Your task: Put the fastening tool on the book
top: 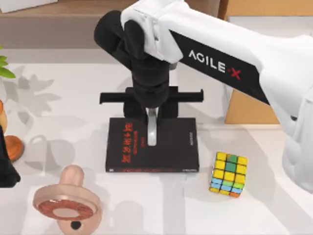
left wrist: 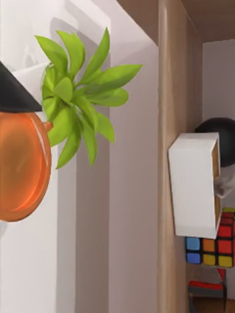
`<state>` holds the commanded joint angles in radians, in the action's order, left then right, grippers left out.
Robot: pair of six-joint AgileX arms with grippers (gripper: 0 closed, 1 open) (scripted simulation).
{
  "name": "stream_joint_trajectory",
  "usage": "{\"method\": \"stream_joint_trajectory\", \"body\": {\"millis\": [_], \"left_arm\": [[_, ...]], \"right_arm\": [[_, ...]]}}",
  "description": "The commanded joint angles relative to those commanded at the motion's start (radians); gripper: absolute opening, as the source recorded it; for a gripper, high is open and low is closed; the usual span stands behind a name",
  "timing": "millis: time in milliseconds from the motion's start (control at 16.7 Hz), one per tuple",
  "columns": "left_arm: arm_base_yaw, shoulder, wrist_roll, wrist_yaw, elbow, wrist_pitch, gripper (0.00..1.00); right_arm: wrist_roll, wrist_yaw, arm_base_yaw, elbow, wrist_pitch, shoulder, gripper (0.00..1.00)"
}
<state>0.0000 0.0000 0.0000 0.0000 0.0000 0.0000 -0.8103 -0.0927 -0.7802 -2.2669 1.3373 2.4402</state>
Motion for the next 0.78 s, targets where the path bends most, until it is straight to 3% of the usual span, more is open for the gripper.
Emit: {"method": "stream_joint_trajectory", "body": {"millis": [660,780], "left_arm": [[0.000,0.000,0.000,0.000,0.000,0.000,1.00],[0.000,0.000,0.000,0.000,0.000,0.000,1.00]], "right_arm": [[0.004,0.000,-0.001,0.108,-0.112,0.008,0.00],[0.004,0.000,-0.001,0.108,-0.112,0.008,0.15]]}}
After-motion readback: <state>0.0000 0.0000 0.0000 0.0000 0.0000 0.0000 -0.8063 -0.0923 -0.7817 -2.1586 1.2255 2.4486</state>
